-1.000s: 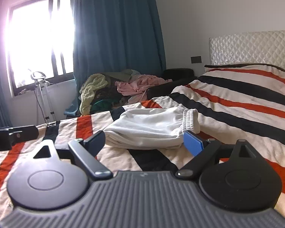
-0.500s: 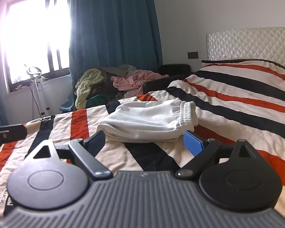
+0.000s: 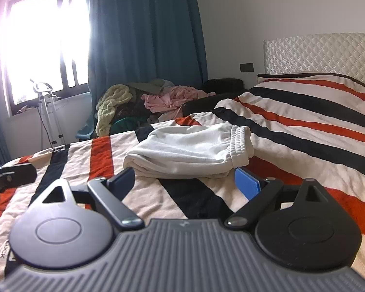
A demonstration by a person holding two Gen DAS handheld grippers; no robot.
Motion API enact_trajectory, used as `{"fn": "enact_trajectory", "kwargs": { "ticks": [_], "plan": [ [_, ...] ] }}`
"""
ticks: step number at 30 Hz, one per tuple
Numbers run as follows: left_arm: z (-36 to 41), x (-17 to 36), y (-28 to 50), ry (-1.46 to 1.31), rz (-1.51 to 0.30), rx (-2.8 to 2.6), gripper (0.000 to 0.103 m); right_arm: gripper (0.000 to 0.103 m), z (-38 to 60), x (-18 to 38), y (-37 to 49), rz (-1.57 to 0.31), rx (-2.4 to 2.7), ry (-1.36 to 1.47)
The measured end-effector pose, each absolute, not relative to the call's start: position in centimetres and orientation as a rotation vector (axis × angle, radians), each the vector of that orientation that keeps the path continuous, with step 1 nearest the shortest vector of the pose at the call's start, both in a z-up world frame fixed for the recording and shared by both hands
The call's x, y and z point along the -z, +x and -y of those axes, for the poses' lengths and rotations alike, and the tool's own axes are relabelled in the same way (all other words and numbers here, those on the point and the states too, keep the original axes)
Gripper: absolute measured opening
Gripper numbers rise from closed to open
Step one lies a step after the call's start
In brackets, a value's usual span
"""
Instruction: Fold clothes
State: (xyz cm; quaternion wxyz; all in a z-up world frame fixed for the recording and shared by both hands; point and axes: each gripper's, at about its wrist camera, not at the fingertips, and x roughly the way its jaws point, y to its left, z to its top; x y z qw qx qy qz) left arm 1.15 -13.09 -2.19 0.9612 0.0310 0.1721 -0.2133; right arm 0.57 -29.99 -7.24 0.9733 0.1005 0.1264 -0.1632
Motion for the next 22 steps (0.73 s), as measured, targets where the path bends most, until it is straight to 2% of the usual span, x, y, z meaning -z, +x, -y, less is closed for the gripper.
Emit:
{"fn": "enact_trajectory", "kwargs": {
  "ticks": [22],
  "plan": [
    [12.93,2.59,0.85,0.074,-0.352,0.425,0.103,0.091,29.96,7.44,0.71,-0.270,0.339,0.210]
  ]
}}
